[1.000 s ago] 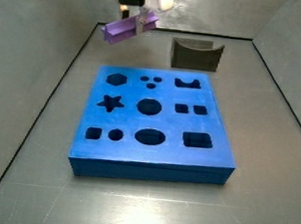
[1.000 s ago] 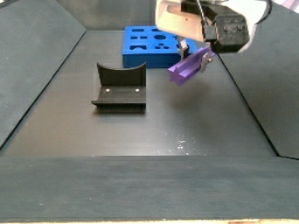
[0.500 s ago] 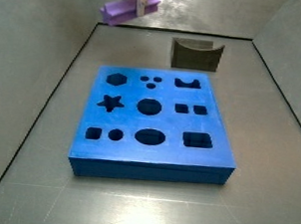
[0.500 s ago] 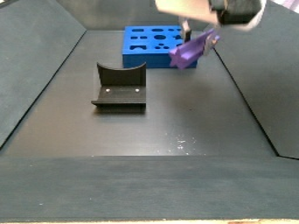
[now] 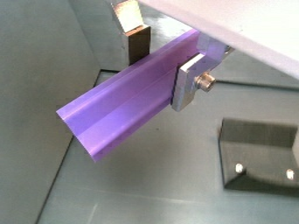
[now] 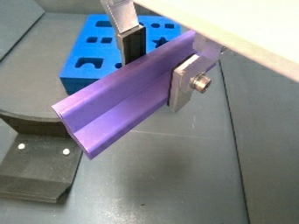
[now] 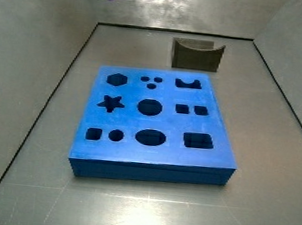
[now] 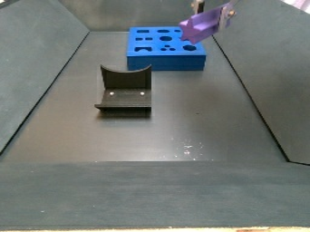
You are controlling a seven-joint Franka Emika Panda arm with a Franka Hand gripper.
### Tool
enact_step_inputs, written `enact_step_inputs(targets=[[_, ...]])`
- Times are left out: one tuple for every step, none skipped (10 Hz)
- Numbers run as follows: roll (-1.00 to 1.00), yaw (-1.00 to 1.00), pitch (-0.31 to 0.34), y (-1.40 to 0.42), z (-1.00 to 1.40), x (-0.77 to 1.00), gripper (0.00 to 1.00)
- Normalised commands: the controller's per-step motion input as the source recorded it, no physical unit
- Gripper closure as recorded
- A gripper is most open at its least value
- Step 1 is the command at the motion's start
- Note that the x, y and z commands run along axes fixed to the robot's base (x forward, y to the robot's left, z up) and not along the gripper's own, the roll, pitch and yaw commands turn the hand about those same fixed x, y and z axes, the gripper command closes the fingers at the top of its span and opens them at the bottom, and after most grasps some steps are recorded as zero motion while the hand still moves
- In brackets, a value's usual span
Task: Pick up the star object. Move up. Place the star object on the fixture. Regrasp the star object. Move to above the board. Insert the star object.
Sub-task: Place the star object on the fixture.
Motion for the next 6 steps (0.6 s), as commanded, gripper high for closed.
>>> enact_step_inputs(targets=[[-0.01, 1.00, -0.032, 0.77, -0.28, 1.00, 1.00], [0.00, 1.00, -0.036, 0.66, -0.24, 1.00, 1.00], [0.00, 1.00, -0.032, 0.60, -0.20, 1.00, 1.00], [-0.01, 1.00, -0.024, 0.48, -0.16, 1.00, 1.00], [-0.02, 1.00, -0.026, 0.39, -0.16, 1.00, 1.00], [-0.03, 1.00, -0.033, 0.33, -0.14, 1.00, 1.00]])
